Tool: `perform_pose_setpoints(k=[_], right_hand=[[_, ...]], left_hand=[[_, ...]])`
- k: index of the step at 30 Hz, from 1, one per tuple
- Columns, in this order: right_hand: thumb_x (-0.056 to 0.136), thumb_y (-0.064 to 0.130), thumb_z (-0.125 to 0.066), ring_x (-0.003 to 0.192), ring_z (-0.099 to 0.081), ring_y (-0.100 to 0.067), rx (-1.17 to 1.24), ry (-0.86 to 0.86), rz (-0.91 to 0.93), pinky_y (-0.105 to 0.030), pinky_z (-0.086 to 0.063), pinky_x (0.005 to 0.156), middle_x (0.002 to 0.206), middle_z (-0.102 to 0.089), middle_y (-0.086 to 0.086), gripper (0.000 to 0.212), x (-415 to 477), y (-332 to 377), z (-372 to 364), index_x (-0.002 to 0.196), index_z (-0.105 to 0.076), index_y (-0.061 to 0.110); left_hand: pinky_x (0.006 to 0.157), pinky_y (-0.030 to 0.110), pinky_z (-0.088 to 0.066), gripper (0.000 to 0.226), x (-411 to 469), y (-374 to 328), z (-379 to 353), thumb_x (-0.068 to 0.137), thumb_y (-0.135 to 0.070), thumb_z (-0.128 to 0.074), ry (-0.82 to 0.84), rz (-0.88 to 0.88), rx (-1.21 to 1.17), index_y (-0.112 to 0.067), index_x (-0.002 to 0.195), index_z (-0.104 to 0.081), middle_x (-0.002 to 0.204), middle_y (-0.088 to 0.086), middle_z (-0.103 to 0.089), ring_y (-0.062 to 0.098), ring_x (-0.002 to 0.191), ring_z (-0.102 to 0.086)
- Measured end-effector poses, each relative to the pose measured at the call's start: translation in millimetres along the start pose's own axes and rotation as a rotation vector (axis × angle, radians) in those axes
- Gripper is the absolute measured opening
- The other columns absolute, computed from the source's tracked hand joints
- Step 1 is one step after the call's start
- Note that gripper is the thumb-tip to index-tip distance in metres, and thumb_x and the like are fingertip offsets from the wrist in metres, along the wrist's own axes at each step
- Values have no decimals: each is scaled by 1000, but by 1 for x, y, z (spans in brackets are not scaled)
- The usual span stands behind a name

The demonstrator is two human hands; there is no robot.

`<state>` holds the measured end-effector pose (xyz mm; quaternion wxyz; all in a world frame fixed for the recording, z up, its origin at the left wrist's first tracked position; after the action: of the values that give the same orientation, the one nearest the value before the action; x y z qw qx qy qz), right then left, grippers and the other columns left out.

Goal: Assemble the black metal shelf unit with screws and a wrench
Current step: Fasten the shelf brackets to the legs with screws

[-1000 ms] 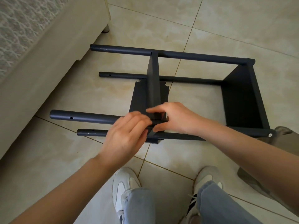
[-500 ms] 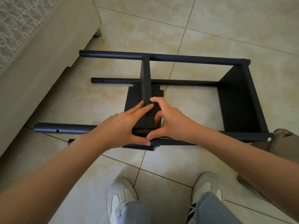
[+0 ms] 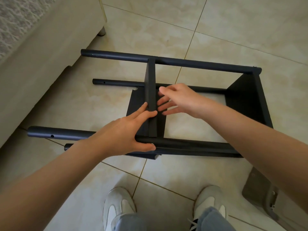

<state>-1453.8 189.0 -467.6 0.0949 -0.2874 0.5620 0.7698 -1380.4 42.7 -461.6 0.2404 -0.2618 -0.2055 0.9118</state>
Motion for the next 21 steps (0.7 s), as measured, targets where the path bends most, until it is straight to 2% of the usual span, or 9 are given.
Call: perform_pose_setpoints(k=[3, 7, 9, 11, 13, 15, 16, 19, 21], right_hand=[[103, 33, -49, 77, -75, -18, 98, 20, -55, -31, -61, 62, 96, -72, -9, 27, 15, 4, -15, 111, -59, 9], [103, 28, -48, 73, -75, -19, 117, 35, -50, -30, -59, 57, 94, -71, -12, 22, 20, 7, -25, 106, -58, 9], [103, 29, -48, 73, -75, -20, 92, 15, -50, -30, -59, 56, 95, -71, -13, 24, 19, 7, -23, 109, -58, 8], [103, 29, -48, 70, -74, -18, 60, -18, -45, -27, -57, 53, 94, -71, -12, 25, 17, 7, -19, 111, -58, 7], [103, 29, -48, 65, -74, -16, 44, -40, -44, -25, -55, 50, 92, -70, -11, 24, 15, 7, -17, 110, -58, 8], [103, 29, -48, 64, -73, -16, 28, -51, -50, -24, -55, 49, 93, -70, -12, 26, 14, 8, -16, 112, -58, 7], [103, 29, -48, 62, -73, -17, 24, -55, -55, -24, -54, 49, 92, -70, -12, 26, 14, 9, -15, 113, -58, 7], [103, 29, -49, 55, -71, -15, -6, -82, -62, -23, -53, 46, 85, -69, -11, 24, 13, 11, -15, 110, -57, 8], [103, 29, -49, 52, -70, -15, -28, -105, -60, -22, -52, 44, 77, -69, -8, 21, 13, 12, -14, 101, -57, 10]], left_hand=[[69, 10, -45, 92, 3, 0, 2, 67, -79, -64, 8, -22, -48, -62, 140, -12, 161, -29, 18, 13, 118, -61], [74, 23, -58, 92, 1, -3, 4, 67, -79, -64, 15, -23, -22, -63, 141, -11, 161, -28, 18, 6, 89, -69], [67, 13, -49, 95, -1, -6, 7, 67, -78, -64, -6, -43, -13, -62, 145, -12, 164, -24, 11, -5, 73, -64], [71, 10, -45, 98, -3, -7, 9, 67, -75, -67, -29, -70, -33, -60, 149, -16, 165, -25, 5, -16, 90, -60], [89, 16, -47, 100, -4, -7, 9, 68, -73, -69, -40, -78, -51, -56, 152, -18, 164, -28, 3, -1, 123, -56], [95, 20, -47, 100, -4, -6, 10, 67, -74, -68, -54, -83, -47, -55, 152, -18, 163, -29, 3, 9, 132, -51], [93, 18, -47, 100, -4, -6, 11, 67, -74, -68, -60, -84, -44, -55, 152, -18, 163, -30, 3, 7, 127, -54], [71, 8, -44, 100, -4, -6, 11, 64, -79, -64, -60, -79, -38, -61, 150, -15, 159, -37, 9, -2, 90, -53], [70, 11, -51, 96, -5, -7, 10, 60, -87, -54, -47, -79, -48, -72, 142, -9, 151, -46, 19, -4, 84, -62]])
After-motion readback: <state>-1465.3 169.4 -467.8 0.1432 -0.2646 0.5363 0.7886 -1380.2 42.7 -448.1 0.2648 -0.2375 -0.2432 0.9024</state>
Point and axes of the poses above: each hand's wrist, its own x-axis towards the middle knuckle, its own z-axis out of the back of the hand, y = z × x, the point moved 9 cm from there along x, towards the middle knuckle
